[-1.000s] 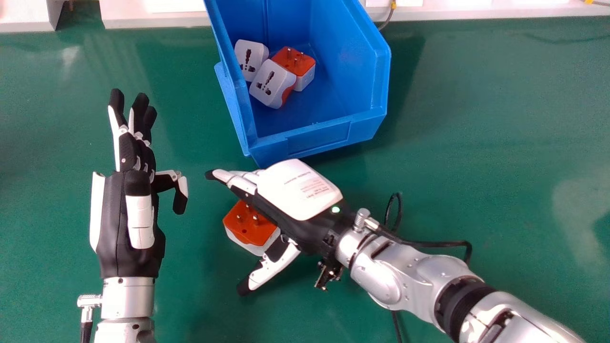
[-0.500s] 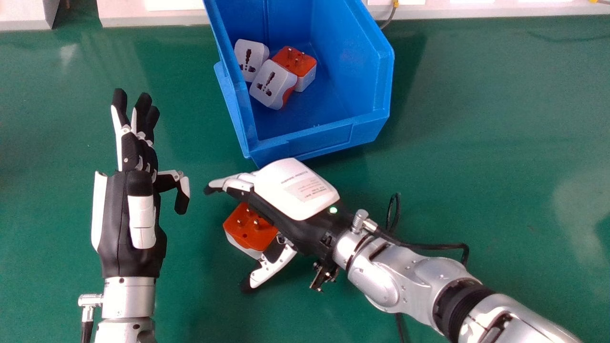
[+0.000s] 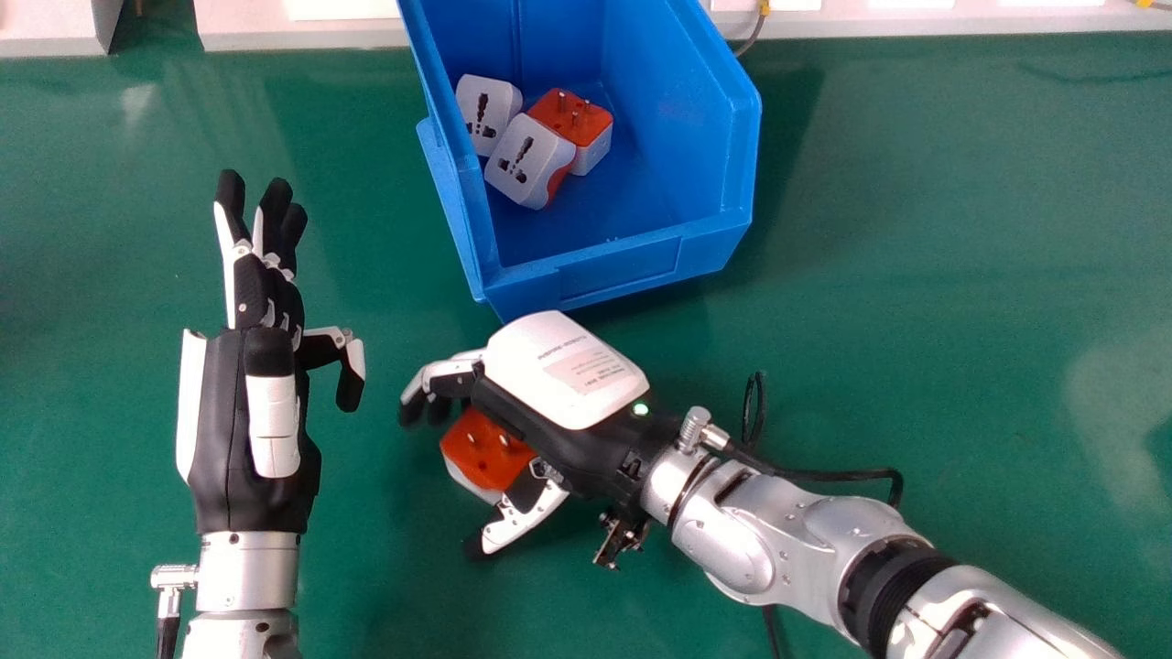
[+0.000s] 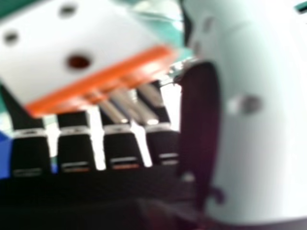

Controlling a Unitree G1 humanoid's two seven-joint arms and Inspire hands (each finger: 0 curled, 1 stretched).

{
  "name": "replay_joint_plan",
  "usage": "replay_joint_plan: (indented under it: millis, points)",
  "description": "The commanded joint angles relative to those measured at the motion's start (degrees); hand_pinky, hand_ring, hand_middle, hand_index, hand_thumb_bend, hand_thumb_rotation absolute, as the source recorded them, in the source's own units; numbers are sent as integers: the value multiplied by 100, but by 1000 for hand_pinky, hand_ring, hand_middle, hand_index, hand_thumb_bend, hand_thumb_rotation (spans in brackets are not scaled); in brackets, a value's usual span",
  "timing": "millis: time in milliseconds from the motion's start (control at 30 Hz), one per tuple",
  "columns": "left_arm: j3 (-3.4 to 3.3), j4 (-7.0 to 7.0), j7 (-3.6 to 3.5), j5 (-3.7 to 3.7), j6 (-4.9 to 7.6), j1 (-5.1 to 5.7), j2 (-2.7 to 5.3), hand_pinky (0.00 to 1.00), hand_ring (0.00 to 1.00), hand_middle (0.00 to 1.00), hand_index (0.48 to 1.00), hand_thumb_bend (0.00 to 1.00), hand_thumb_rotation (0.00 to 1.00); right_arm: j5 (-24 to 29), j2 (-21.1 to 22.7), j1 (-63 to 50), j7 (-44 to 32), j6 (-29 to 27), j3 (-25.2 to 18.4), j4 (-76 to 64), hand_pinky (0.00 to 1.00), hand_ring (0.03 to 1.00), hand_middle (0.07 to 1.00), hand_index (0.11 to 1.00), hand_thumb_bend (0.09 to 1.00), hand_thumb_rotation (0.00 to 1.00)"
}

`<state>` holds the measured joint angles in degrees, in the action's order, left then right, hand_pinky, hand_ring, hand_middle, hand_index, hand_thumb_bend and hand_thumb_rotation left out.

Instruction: Pick all objects and put in blue box

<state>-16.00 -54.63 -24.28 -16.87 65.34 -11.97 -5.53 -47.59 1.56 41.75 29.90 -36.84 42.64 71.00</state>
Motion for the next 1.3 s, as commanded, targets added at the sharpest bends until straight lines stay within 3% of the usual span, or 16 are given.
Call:
replay_joint_plan:
  millis: [0,300,500,967,1067,1267]
  points:
    - [12,69,-12,-9,7,-66,-23,0,1000,1000,955,1000,1000,-28,102,-22,-61,42,8,37,407,459,504,515,575,12]
    - [16,132,-23,-17,-4,-50,-25,0,1000,1000,956,1000,1000,59,177,-17,19,-158,-102,-41,404,446,490,494,541,3]
    - [6,102,-21,-16,7,-59,-26,0,1000,1000,957,1000,1000,130,213,-1,-49,-314,-196,-87,406,445,484,492,534,1]
    - [25,111,67,49,65,-28,-14,0,1000,1000,960,1000,1000,240,345,-5,-164,-655,-401,-216,412,446,478,492,529,0]
    - [35,132,55,46,86,7,-3,0,1000,1000,961,1000,1000,699,429,-74,-622,-970,-755,-303,412,446,478,492,529,0]
    - [45,148,56,61,115,52,11,0,1000,1000,962,1000,1000,2252,476,-492,-2056,-1385,-1794,-770,412,447,479,492,528,0]
